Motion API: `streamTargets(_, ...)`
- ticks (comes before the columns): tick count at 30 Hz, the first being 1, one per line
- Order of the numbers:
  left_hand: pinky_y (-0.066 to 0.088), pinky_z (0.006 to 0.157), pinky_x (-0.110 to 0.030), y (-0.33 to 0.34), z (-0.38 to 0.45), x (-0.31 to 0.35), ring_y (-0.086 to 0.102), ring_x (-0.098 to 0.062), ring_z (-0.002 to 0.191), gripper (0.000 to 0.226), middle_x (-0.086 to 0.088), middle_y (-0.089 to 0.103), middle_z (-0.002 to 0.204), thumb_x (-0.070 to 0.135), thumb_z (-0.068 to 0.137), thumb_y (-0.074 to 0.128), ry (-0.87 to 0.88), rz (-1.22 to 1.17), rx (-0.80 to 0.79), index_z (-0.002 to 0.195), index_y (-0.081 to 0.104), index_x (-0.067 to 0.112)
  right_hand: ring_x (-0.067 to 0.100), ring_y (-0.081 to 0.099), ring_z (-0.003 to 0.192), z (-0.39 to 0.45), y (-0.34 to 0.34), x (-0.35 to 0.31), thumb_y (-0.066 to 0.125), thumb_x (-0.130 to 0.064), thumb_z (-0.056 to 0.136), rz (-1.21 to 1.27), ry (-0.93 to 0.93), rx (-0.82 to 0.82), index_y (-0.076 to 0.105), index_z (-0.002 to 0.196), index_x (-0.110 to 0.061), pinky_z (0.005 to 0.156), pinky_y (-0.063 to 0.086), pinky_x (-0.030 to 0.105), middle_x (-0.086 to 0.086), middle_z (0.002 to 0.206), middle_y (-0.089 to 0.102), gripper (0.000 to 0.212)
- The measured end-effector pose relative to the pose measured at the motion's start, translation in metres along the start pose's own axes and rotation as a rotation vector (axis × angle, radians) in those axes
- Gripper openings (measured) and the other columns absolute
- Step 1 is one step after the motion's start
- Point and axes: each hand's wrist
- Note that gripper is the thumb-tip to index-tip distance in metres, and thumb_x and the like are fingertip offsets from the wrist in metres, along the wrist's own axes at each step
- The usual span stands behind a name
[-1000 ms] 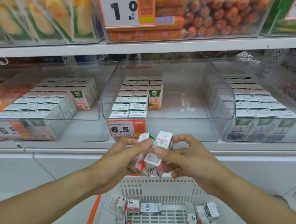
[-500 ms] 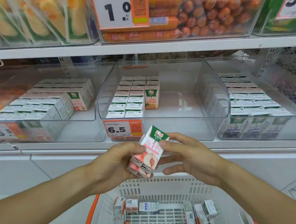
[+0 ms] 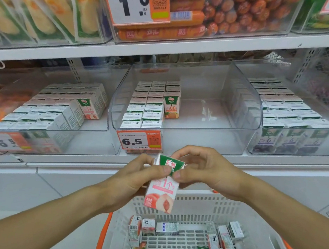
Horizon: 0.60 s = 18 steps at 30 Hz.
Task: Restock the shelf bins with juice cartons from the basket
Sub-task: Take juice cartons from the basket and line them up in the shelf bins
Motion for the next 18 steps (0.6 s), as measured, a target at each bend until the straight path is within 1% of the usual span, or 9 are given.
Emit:
streamTargets(1, 0.056, 0.087, -0.045, -0.005, -0.002, 0.001, 0.070, -0.028, 0.098, 0.084, -0.013, 0.073, 0.104, 0.048, 0.062, 0.081, 0.029, 0.062, 0.003, 0.122, 0.047, 0.000, 0.026, 0.066, 0.085, 0.001, 0.001, 0.000, 0.085, -0.005, 0.069, -0.038, -0.026, 0.012, 0.073, 0.101, -0.013, 0.088, 0.055, 0.048, 0.022, 0.106, 0.070, 0.035)
streamTargets(2, 0.056, 0.086, -0.041, -0.010, -0.004, 0.002, 0.069, -0.025, 0.099, 0.077, -0.008, 0.074, 0.104, 0.046, 0.062, 0.081, 0.062, 0.148, 0.014, 0.116, 0.050, 0.001, 0.024, 0.064, 0.082, 0.003, 0.003, 0.000, 0.087, -0.001, 0.068, -0.086, -0.050, 0.027, 0.074, 0.101, -0.012, 0.086, 0.055, 0.046, 0.019, 0.102, 0.071, 0.037)
streamTargets(5, 0.055, 0.088, -0.048, -0.024, -0.010, 0.003, 0.065, -0.028, 0.102, 0.066, -0.004, 0.072, 0.104, 0.045, 0.058, 0.086, 0.117, 0.338, 0.052, 0.104, 0.054, 0.010, 0.015, 0.060, 0.071, 0.007, 0.014, 0.000, 0.089, 0.001, 0.064, -0.204, -0.102, 0.048, 0.074, 0.099, -0.014, 0.078, 0.056, 0.040, 0.000, 0.077, 0.070, 0.041)
streamTargets(8, 0.059, 0.082, -0.044, -0.039, -0.016, 0.002, 0.068, -0.026, 0.095, 0.070, -0.003, 0.070, 0.103, 0.037, 0.057, 0.090, 0.135, 0.412, 0.072, 0.114, 0.051, 0.022, 0.024, 0.060, 0.070, 0.014, 0.031, 0.000, 0.090, -0.008, 0.061, -0.246, -0.176, 0.050, 0.075, 0.098, -0.024, 0.081, 0.056, 0.054, 0.017, 0.084, 0.068, 0.043)
streamTargets(10, 0.059, 0.083, -0.040, -0.047, -0.023, 0.005, 0.069, -0.020, 0.095, 0.069, -0.001, 0.069, 0.104, 0.030, 0.061, 0.091, 0.167, 0.505, 0.056, 0.119, 0.053, 0.031, 0.027, 0.062, 0.072, 0.019, 0.041, 0.001, 0.091, -0.009, 0.059, -0.263, -0.224, 0.065, 0.074, 0.099, -0.026, 0.082, 0.054, 0.057, 0.012, 0.084, 0.069, 0.046)
streamTargets(12, 0.059, 0.081, -0.037, -0.056, -0.032, 0.011, 0.068, -0.018, 0.093, 0.057, 0.002, 0.069, 0.100, 0.024, 0.064, 0.090, 0.215, 0.629, 0.045, 0.114, 0.061, 0.029, 0.025, 0.067, 0.080, 0.025, 0.051, 0.001, 0.094, -0.014, 0.058, -0.297, -0.252, 0.065, 0.074, 0.101, -0.029, 0.085, 0.054, 0.053, 0.008, 0.086, 0.071, 0.050)
streamTargets(14, 0.059, 0.077, -0.036, -0.066, -0.041, 0.018, 0.068, -0.017, 0.088, 0.048, 0.004, 0.071, 0.095, 0.021, 0.062, 0.089, 0.232, 0.721, 0.055, 0.104, 0.067, 0.027, 0.016, 0.068, 0.092, 0.028, 0.059, -0.001, 0.094, -0.024, 0.061, -0.349, -0.282, 0.006, 0.073, 0.106, -0.032, 0.091, 0.054, 0.045, 0.000, 0.099, 0.071, 0.050)
streamTargets(16, 0.058, 0.073, -0.031, -0.079, -0.054, 0.027, 0.067, -0.014, 0.085, 0.046, 0.008, 0.071, 0.093, 0.020, 0.060, 0.088, 0.241, 0.766, 0.090, 0.101, 0.068, 0.030, 0.011, 0.063, 0.108, 0.032, 0.063, -0.006, 0.089, -0.030, 0.070, -0.419, -0.349, -0.036, 0.070, 0.114, -0.032, 0.098, 0.050, 0.033, -0.008, 0.114, 0.066, 0.048)
streamTargets(18, 0.057, 0.070, -0.024, -0.098, -0.068, 0.039, 0.067, -0.012, 0.085, 0.044, 0.010, 0.072, 0.091, 0.022, 0.060, 0.088, 0.271, 0.778, 0.171, 0.098, 0.068, 0.032, 0.007, 0.058, 0.116, 0.037, 0.062, -0.012, 0.083, -0.027, 0.078, -0.552, -0.488, 0.058, 0.069, 0.116, -0.028, 0.101, 0.044, 0.020, -0.013, 0.119, 0.062, 0.041)
Point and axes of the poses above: each hand's wrist, its own z-axis towards the middle knuckle, its own y-axis out of the palm, x = y × z
